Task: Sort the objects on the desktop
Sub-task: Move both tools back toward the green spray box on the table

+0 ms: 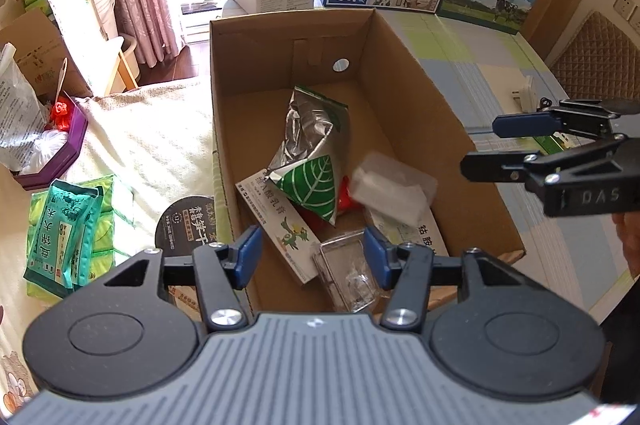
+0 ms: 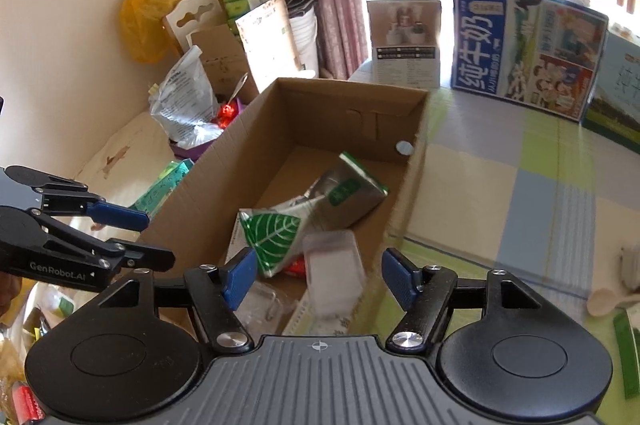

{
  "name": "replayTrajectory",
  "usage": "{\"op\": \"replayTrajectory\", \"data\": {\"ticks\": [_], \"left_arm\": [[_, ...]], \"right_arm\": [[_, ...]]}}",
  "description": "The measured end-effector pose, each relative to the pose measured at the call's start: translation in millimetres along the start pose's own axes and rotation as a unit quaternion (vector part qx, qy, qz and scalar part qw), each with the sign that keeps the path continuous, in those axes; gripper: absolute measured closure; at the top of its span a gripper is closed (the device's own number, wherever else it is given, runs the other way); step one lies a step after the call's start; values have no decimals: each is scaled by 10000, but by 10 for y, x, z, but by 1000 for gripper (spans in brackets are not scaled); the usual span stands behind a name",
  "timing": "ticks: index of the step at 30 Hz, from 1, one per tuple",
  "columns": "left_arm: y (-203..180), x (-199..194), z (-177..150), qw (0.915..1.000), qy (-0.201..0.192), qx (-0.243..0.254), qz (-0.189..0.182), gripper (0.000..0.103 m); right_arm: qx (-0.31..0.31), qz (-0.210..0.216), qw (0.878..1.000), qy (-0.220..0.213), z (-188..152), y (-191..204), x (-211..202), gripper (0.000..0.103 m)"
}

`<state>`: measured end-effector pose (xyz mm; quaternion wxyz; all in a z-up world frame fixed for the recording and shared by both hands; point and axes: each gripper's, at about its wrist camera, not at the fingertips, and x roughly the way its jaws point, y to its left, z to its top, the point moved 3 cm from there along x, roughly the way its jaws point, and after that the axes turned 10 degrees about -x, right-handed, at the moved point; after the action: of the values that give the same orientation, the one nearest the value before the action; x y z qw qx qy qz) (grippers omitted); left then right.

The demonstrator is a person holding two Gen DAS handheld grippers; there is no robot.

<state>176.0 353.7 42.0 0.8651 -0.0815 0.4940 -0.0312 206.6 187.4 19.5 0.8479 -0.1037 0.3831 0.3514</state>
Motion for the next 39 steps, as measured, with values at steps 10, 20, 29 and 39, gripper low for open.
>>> {"op": "replayTrajectory", "data": {"ticks": [10,20,29,39], "left_arm": [[-269,-160,-179,9998,-94,180,49,44],[-678,-377,-322,9989,-197,427,69,27],[-1298,-520,-386,9949,-314,946,-178,17],[-2070,-427,-454,9863,-211,1519,-616,10]], "right_arm": [[123,-201,9997,104,-444,-258,-356,30],[442,-427,9981,2,-861,-632,-911,23],[743,-775,9942,-1,-1421,-1015,-1426,14],[1118,-1177,9867,23,-2001,-1479,-1955,5]]}}
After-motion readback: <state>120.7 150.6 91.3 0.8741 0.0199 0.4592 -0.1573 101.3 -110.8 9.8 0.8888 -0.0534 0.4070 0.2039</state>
